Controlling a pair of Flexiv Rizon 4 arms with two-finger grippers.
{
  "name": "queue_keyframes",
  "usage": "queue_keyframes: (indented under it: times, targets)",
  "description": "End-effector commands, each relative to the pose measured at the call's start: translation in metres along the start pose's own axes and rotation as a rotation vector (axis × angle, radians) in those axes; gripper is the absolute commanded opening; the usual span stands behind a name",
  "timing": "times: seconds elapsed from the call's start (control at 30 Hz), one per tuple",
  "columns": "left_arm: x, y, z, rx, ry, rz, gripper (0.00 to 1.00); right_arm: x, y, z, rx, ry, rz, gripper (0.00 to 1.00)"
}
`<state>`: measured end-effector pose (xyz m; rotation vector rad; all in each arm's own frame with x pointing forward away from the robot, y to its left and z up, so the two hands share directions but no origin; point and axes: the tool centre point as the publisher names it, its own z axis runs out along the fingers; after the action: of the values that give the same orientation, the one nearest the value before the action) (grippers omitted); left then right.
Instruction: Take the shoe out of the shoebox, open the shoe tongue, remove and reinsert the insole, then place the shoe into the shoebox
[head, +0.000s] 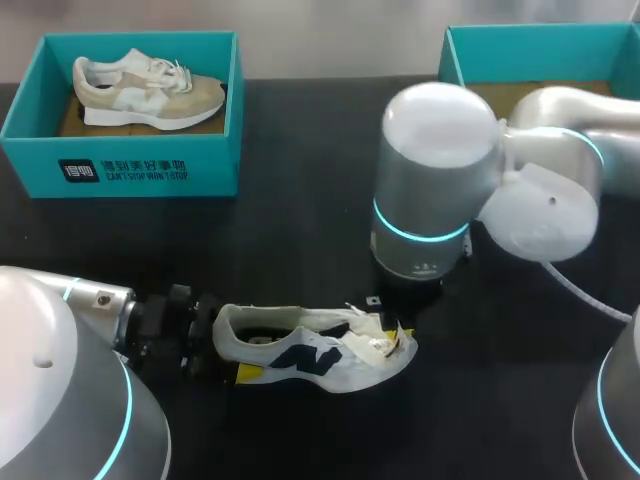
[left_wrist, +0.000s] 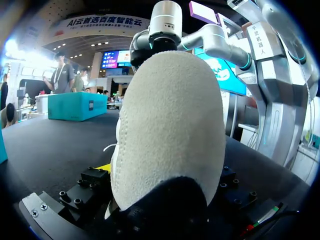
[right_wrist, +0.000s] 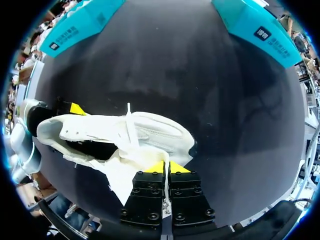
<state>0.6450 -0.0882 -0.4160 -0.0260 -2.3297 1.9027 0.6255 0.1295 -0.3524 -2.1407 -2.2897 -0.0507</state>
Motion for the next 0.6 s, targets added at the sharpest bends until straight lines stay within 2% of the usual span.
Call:
queue_keyframes:
  times: [0.03, 0.2, 0.23, 0.3, 0.33, 0.37, 0.4, 0.6]
  targets:
    - [-0.001, 0.003, 0.001, -0.001, -0.002, 0.000, 0.00, -0.015, -0.005, 0.005, -0.011, 0.180, -0.005, 0.00]
    - [-0.001, 0.003, 0.001, -0.001, -0.002, 0.000, 0.00, -0.020, -0.002, 0.007, -0.026, 0.200, -0.026, 0.00]
    - [-0.001, 0.003, 0.001, -0.001, -0.002, 0.000, 0.00, -0.020, -0.001, 0.007, -0.027, 0.199, -0.026, 0.03]
    - [-0.001, 0.003, 0.001, -0.001, -0.002, 0.000, 0.00, -0.019, 0.000, 0.003, -0.040, 0.205, -0.036, 0.47]
    - [-0.001, 0.003, 0.001, -0.001, -0.002, 0.000, 0.00, -0.017, 0.000, 0.001, -0.040, 0.204, -0.036, 0.78]
    - [-0.001, 0.003, 0.001, -0.001, -0.002, 0.000, 0.00, -0.016, 0.000, -0.001, -0.044, 0.205, -0.038, 0.93]
    - [-0.001, 0.003, 0.001, -0.001, -0.002, 0.000, 0.00, -0.013, 0.000, -0.004, -0.050, 0.207, -0.042, 1.00]
    - [-0.001, 0.003, 0.001, -0.001, -0.002, 0.000, 0.00, -0.002, -0.002, -0.014, -0.055, 0.202, -0.046, 1.00]
